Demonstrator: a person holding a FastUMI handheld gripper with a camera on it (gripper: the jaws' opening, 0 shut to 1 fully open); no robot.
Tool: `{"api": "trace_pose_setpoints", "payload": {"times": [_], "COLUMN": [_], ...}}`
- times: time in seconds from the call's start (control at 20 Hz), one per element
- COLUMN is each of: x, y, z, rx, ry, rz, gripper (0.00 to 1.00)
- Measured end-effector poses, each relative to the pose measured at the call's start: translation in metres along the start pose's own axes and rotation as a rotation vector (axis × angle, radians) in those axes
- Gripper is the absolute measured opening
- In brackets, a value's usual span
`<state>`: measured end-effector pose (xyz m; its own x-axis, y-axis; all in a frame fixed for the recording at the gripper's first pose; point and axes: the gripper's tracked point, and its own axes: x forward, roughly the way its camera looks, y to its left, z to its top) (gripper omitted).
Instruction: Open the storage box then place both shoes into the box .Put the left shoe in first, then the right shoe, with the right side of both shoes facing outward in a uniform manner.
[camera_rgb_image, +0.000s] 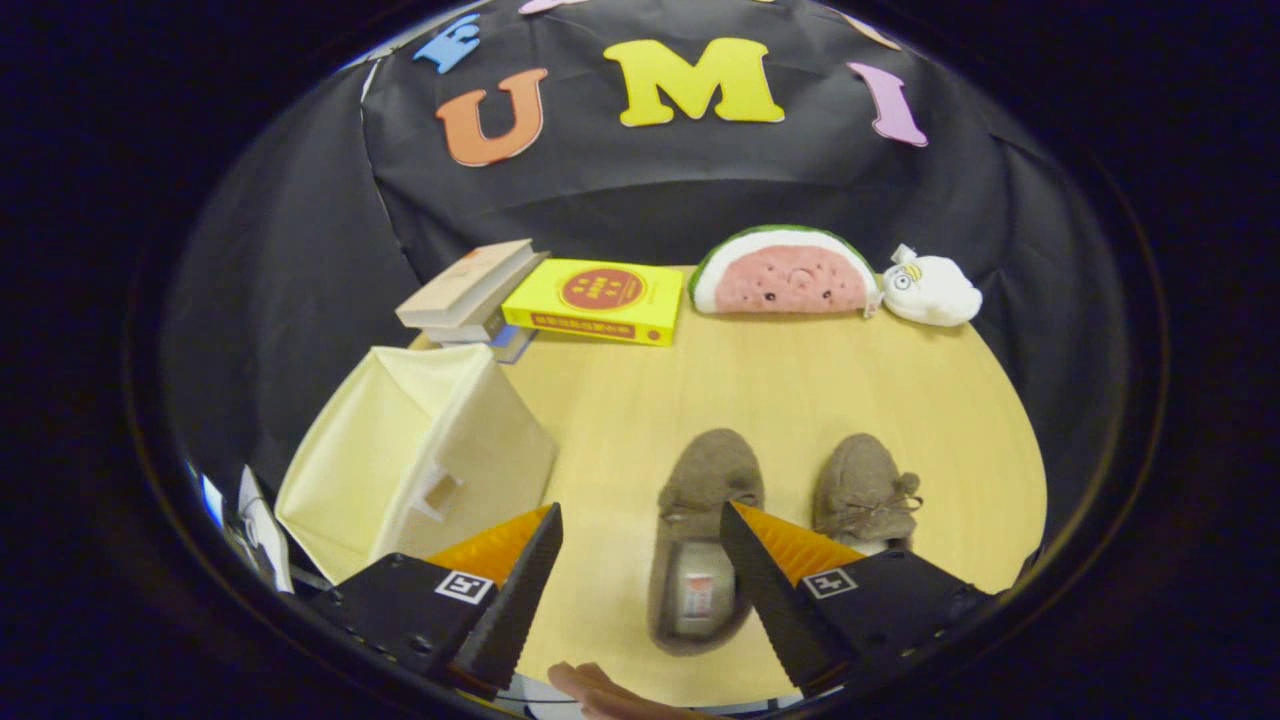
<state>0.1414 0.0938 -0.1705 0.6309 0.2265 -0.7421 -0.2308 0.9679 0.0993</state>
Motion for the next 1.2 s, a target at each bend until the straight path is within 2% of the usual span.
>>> {"api": "trace_pose_setpoints", "payload": {"times": [0.15,0.25,0.4,0.6,0.65,0.7,0.85,0.9,0.95,1.05,1.1,1.2], "x": [0.009,0.013,0.021,0.039,0.042,0.045,0.052,0.053,0.052,0.052,0.051,0.052], "y": [-0.039,-0.056,-0.069,-0.068,-0.069,-0.069,-0.057,-0.055,-0.056,-0.054,-0.054,-0.054], "z": [-0.016,-0.029,-0.042,-0.054,-0.060,-0.066,-0.072,-0.072,-0.074,-0.077,-0.073,-0.075], "rx": [-0.084,-0.108,-0.092,-0.072,-0.077,-0.081,-0.048,-0.042,-0.027,0.016,0.056,0.112], "ry": [0.028,0.064,0.120,0.185,0.213,0.240,0.270,0.278,0.288,0.309,0.306,0.307], "rz": [-0.132,-0.176,-0.203,-0.189,-0.196,-0.195,-0.164,-0.161,-0.172,-0.183,-0.184,-0.171], "gripper": [0.96,0.96,0.93,0.89,0.83,0.72,0.46,0.31,0.26,0.25,0.04,0.03]}}
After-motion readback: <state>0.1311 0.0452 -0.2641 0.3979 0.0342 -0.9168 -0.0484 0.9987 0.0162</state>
